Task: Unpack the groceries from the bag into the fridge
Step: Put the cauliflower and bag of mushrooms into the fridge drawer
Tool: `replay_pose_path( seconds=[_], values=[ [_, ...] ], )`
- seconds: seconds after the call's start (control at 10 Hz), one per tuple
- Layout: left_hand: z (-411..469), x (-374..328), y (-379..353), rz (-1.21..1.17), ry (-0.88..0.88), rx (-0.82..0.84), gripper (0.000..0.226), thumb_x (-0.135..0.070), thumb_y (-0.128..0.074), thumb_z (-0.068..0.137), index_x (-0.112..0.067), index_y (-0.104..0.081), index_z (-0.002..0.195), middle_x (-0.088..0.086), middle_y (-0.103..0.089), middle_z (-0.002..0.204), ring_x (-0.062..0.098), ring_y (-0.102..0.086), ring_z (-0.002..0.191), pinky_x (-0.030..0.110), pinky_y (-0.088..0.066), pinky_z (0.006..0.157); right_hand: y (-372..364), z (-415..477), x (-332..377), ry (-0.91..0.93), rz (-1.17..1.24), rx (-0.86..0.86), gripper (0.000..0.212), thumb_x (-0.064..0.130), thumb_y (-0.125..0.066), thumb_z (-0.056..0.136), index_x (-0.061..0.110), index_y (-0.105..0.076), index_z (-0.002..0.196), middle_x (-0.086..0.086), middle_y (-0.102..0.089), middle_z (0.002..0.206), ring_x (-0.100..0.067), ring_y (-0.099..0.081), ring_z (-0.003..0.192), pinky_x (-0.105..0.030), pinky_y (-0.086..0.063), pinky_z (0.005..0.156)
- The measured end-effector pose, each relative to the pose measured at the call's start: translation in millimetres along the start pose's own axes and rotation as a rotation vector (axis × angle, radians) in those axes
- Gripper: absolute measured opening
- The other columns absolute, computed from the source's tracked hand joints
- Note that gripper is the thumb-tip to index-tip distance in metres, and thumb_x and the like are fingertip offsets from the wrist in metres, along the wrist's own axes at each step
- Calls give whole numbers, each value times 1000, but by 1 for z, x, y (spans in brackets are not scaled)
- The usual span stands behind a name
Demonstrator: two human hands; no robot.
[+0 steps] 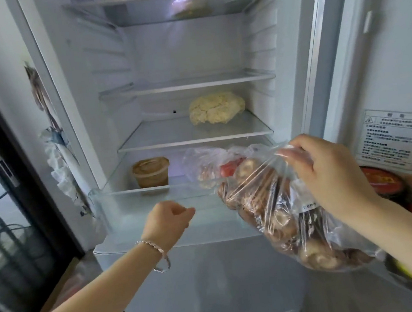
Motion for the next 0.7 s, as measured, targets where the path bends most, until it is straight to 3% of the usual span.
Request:
replay_pose_path(
  seconds=[0.1,0.2,0.3,0.4,0.5,0.6,0.7],
  values=[
    [0,-2,28,584,-848,-499,28,-30,-48,80,-13,-67,70,2,-64,75,20,-56,70,27,-48,57,3,18,10,28,43,-8,36,40,-44,87,9,-62,89,8,-54,59,2,-54,57,-13,-34,42],
    [16,8,37,678,-866,-522,27,-42,-50,73,-18,-57,83,3,-59,88,20,-45,84,33,-49,73,5,59,26,49,67,-12,22,35,-49,90,16,-57,83,3,-53,57,-11,-47,46,-13,-33,47],
    [27,15,37,657,-855,-525,35,-52,-45,72,-20,-39,87,-1,-59,74,23,-57,71,28,-36,77,1,111,43,131,64,-46,29,31,-53,92,4,-57,80,-7,-50,56,-16,-42,50,-23,-29,50],
    [30,18,36,606,-888,-565,46,-53,-46,73,-14,-43,98,-4,-61,69,15,-49,72,26,-34,76,-15,156,64,255,80,-116,31,27,-55,92,-4,-59,88,-18,-57,66,-26,-44,56,-32,-25,56],
    [33,16,38,632,-930,-592,48,-55,-44,74,-15,-45,100,-9,-60,67,13,-52,68,25,-32,71,-59,184,74,305,123,-87,26,23,-55,93,-2,-59,89,-9,-55,69,-20,-48,64,-30,-29,59],
    [35,14,40,673,-950,-551,34,-57,-42,74,-25,-42,86,-13,-56,63,12,-56,57,25,-27,66,-121,185,65,297,79,146,20,21,-54,94,2,-58,86,-6,-53,70,-21,-49,66,-32,-36,62],
    [37,18,39,691,-939,-514,33,-57,-41,75,-25,-47,81,-13,-55,65,12,-55,57,26,-27,65,-180,158,46,266,6,549,14,21,-49,96,12,-54,86,-6,-56,77,-24,-55,73,-36,-41,68]
  ],
)
Point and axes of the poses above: each hand's wrist, its own z-axis towards the middle knuckle, its own y-axis out of the back of the hand, x = y × z, the point moved 3 cm from there along z, towards the middle knuckle
